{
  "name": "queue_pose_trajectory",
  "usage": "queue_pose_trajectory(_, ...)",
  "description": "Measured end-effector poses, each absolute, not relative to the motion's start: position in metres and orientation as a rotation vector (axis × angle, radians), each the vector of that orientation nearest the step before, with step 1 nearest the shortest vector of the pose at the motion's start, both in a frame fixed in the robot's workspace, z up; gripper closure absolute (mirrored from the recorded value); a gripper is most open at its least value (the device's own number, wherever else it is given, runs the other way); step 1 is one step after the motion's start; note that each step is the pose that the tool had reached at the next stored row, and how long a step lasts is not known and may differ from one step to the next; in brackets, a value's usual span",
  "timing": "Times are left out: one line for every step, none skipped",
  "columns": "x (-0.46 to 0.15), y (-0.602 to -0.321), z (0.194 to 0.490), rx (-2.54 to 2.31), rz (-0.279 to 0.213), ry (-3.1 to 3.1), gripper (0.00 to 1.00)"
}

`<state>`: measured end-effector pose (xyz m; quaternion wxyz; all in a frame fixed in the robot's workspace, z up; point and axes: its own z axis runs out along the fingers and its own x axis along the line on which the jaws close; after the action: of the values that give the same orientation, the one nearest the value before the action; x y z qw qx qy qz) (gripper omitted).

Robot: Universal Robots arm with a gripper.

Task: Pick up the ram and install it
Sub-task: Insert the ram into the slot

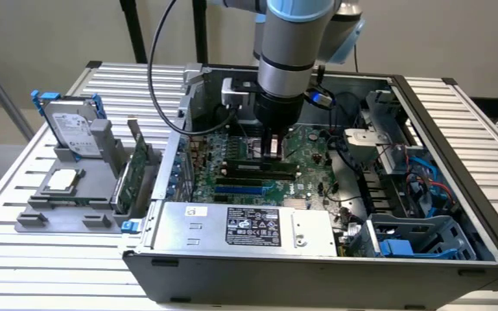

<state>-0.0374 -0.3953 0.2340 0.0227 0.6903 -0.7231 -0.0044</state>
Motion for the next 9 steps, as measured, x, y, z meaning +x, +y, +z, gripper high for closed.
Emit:
queue_pose_trajectory(-0.0374,-0.3954,0.2339,2.139,-0.010,-2.241,1.00)
queue_pose_trajectory(-0.0374,-0.3954,0.2337,2.141,-0.007,-2.242,1.00)
queue_pose_trajectory(-0.0374,-0.3954,0.2335,2.142,-0.004,-2.244,1.00)
queue_pose_trajectory(-0.0375,-0.3953,0.2332,2.144,-0.001,-2.245,1.00)
queue_pose_trajectory(-0.0377,-0.3953,0.2328,2.145,0.002,-2.247,1.00)
queue_pose_trajectory(-0.0382,-0.3953,0.2325,2.146,0.004,-2.248,1.00)
queue_pose_trajectory(-0.0389,-0.3953,0.2321,2.147,0.007,-2.249,1.00)
queue_pose_trajectory(-0.0397,-0.3953,0.2318,2.147,0.008,-2.249,1.00)
queue_pose_trajectory(-0.0405,-0.3952,0.2315,2.148,0.009,-2.250,1.00)
